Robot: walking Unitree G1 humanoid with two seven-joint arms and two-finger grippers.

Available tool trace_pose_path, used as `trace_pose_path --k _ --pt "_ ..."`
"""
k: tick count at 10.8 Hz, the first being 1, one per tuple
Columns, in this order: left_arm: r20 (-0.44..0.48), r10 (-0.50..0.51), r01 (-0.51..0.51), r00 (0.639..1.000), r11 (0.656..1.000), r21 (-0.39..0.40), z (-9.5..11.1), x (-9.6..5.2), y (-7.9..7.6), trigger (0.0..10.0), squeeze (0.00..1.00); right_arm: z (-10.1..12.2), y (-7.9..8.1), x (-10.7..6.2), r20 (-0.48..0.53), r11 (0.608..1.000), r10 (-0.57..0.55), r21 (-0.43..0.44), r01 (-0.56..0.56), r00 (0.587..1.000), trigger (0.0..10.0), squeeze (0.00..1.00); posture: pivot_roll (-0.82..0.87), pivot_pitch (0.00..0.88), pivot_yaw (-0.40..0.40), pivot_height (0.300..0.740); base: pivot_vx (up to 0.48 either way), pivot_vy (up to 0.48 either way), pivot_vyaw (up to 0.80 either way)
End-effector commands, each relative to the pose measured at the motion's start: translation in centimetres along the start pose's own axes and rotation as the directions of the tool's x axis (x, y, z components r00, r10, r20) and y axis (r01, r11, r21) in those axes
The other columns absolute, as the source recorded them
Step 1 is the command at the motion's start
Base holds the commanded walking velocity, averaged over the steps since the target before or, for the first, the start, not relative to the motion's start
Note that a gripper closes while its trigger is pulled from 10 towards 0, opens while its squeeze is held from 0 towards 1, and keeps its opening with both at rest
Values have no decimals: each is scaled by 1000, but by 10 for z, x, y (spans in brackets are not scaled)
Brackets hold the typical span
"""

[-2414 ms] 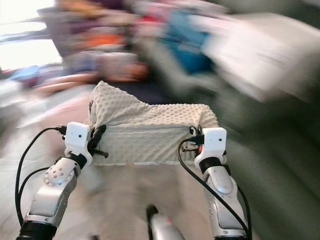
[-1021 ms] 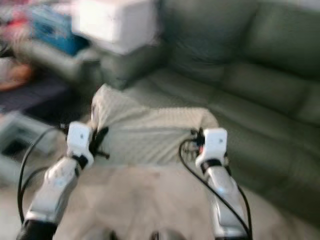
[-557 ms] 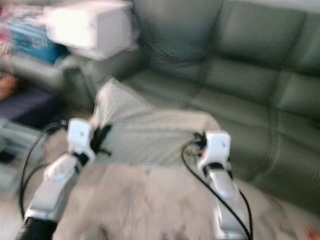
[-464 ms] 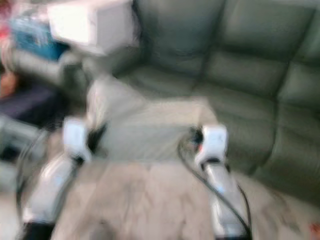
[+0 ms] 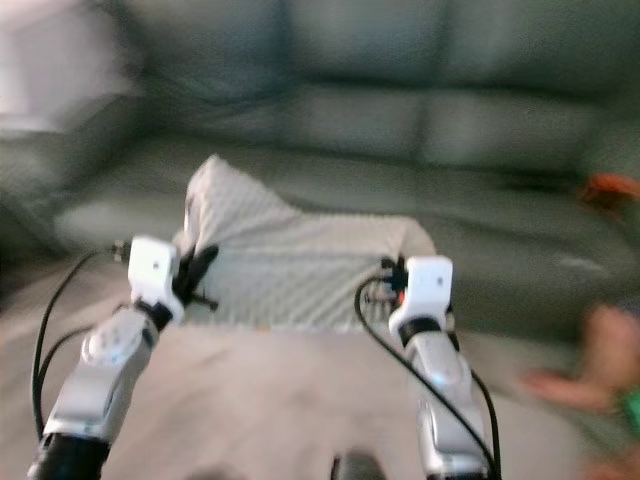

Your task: Move the pillow to the sofa

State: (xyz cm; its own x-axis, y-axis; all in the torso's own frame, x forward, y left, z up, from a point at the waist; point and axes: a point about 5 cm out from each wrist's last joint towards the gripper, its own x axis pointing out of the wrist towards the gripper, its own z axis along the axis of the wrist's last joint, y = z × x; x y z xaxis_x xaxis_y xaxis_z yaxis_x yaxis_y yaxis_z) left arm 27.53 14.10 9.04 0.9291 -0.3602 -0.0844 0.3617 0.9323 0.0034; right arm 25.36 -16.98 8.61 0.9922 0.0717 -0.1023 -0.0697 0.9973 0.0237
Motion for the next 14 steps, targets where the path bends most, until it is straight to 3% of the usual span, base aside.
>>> trace_pose_path --k 1,14 --pt "22 -34 34 999 999 15 6 2 -4 10000 0 8 -2 1 33 1000 -11 3 11 999 10000 0 -73 0 -21 740 480 0 -800" --pt "16 -42 42 999 999 10 4 3 -9 10000 0 6 -1 -2 27 1000 -2 -8 2 1000 10000 0 -76 0 -20 740 473 0 0"
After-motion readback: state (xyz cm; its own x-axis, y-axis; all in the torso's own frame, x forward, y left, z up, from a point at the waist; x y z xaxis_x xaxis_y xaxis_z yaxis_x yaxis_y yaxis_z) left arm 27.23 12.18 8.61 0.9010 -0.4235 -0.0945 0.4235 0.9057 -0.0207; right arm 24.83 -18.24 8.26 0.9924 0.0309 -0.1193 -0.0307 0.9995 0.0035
